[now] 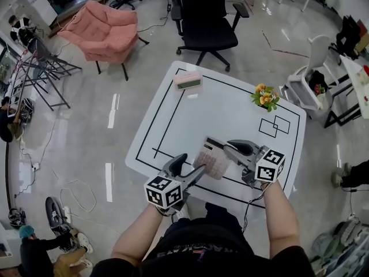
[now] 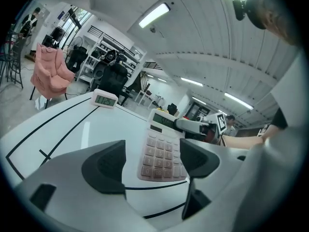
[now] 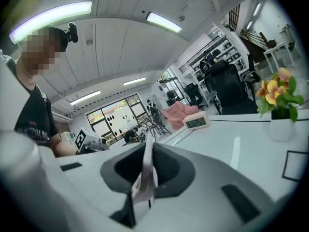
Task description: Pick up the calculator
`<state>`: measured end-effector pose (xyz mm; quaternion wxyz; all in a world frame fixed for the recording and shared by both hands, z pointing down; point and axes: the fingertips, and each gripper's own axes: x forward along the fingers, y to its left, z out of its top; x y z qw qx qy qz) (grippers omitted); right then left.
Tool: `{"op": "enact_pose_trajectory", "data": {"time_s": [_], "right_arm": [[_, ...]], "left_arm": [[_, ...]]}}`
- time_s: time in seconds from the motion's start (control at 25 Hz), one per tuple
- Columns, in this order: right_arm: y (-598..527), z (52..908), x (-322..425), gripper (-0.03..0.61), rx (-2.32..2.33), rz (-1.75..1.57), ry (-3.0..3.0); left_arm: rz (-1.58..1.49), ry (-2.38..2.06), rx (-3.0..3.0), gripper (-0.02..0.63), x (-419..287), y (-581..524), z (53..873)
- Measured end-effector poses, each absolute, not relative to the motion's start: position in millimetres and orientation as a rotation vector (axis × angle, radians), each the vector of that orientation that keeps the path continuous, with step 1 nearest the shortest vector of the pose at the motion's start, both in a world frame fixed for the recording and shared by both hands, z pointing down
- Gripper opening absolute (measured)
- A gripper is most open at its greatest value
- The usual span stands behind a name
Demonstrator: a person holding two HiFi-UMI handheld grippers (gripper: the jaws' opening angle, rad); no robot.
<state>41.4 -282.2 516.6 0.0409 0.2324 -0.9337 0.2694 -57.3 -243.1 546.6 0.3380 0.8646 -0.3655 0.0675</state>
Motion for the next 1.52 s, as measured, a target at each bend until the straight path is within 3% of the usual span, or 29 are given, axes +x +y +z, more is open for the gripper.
{"op": "enact_pose_trajectory", "data": {"time_s": [0.24,0.48,0.68,0.92,1.04,1.2,1.52], "right_arm": [[-250.2,487.4,26.4,0.048,0.609,0.801,-2.927],[-222.9,470.1,16.2,0.048,0.569,0.796,-2.969],[-210.8,462.0,14.7,0.048,0.638,0.814,-2.993],[-204.2,450.7,11.6,0.055,0.75,0.801,-3.008],[-203.7,443.4,8.0,0.072,0.807,0.785,-3.022],[-203.5,435.1,2.3,0.083,0.874,0.769,-3.036],[-199.2,442.3,-0.5,0.132,1.144,0.572,-2.867]], "left_arm": [[0.124,-0.763,2.252,0.343,-49.5,-224.6,541.6],[0.07,-0.579,2.26,0.208,-42.4,-195.3,528.2],[0.021,-0.524,2.246,0.162,-47.3,-181.2,516.2],[-0.057,-0.493,2.224,0.145,-55.4,-170.8,496.8],[-0.132,-0.464,2.202,0.097,-63.4,-168.6,481.7],[-0.202,-0.461,2.188,0.082,-73.5,-167.4,466.7],[-0.135,-0.565,2.29,0.069,-88.7,-165.1,460.3]]}}
